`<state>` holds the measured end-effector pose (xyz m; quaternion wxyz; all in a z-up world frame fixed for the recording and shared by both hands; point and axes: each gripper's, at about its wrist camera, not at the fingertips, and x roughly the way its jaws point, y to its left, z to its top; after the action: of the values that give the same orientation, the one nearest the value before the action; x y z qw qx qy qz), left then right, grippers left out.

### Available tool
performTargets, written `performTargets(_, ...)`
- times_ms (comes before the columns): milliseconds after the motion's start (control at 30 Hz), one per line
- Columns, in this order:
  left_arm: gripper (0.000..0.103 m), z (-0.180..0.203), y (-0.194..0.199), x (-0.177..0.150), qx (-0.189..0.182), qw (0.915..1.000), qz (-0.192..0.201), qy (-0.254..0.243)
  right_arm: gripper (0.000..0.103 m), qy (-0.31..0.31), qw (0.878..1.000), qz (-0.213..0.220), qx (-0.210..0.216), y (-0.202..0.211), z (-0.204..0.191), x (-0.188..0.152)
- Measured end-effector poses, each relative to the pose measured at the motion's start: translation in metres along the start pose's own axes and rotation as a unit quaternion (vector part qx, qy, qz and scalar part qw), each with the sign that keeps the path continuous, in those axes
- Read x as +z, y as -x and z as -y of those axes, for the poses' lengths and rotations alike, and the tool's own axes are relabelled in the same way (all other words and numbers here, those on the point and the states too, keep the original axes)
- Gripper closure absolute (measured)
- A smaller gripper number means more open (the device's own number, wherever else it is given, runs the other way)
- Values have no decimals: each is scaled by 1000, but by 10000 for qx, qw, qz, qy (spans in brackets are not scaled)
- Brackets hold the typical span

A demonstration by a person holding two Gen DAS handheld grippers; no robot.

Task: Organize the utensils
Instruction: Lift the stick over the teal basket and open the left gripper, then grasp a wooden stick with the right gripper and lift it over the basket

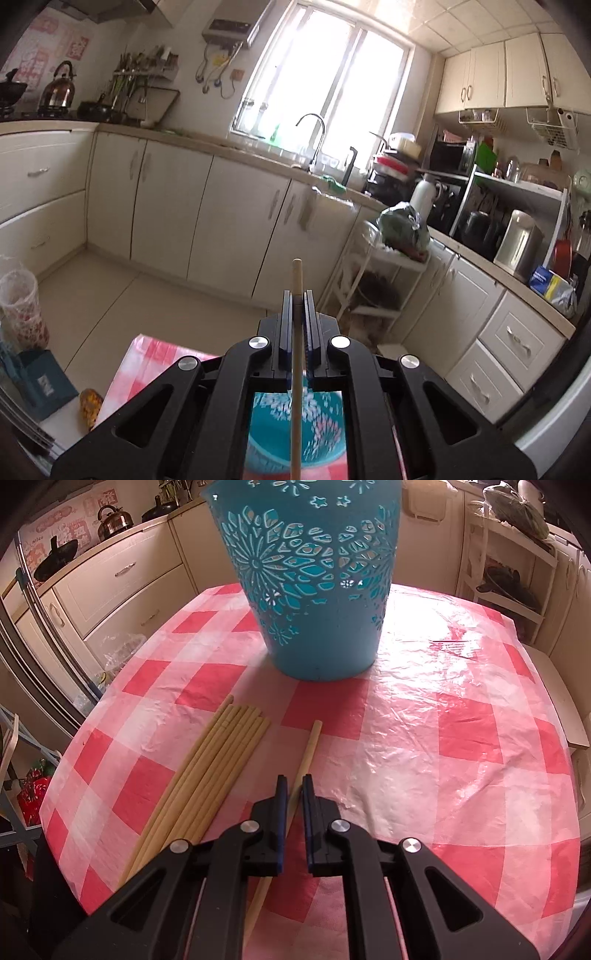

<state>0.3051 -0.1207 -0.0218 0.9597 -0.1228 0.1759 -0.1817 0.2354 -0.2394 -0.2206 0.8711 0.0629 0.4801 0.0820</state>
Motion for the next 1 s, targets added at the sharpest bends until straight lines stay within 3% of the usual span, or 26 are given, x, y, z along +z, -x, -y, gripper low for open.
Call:
performTargets(100, 98, 12, -29, 3, 312, 9991, 274, 1, 94, 4, 10000, 35, 35, -1, 0, 0)
performTargets(300, 98, 0, -68, -28, 604, 9981, 60, 113, 94, -8, 9999, 60, 124, -2, 2, 1)
performTargets(667, 98, -22, -67, -72, 841, 9953, -389, -269, 94, 17, 9999, 81, 144, -1, 3, 1)
performTargets(733, 90, -22, -64, -76, 855, 9938, -579, -411, 94, 22, 9999, 88, 140, -1, 3, 1)
performTargets(767, 75, -21, -62, -78, 897, 9927, -654, -467, 94, 29, 9999, 87, 143, -1, 3, 1)
performTargets(800, 49, -22, -56, -79, 984, 9914, -696, -516, 94, 28, 9998, 85, 156, -1, 3, 1)
performTargets(867, 22, -27, -38, -80, 1241, 9893, -536, -551, 91, -35, 9997, 72, 248, -1, 6, 1)
performTargets(900, 13, -31, -25, -81, 1327, 9887, -430, -547, 87, -92, 9994, 61, 340, 0, 8, 1)
performTargets(933, 10, -37, -14, -84, 1367, 9884, -393, -537, 79, -159, 9989, 55, 442, 1, 10, 1)
performTargets(1000, 8, -54, 4, -92, 1399, 9878, -458, -511, 73, -293, 9979, 63, 580, 2, 13, 0)
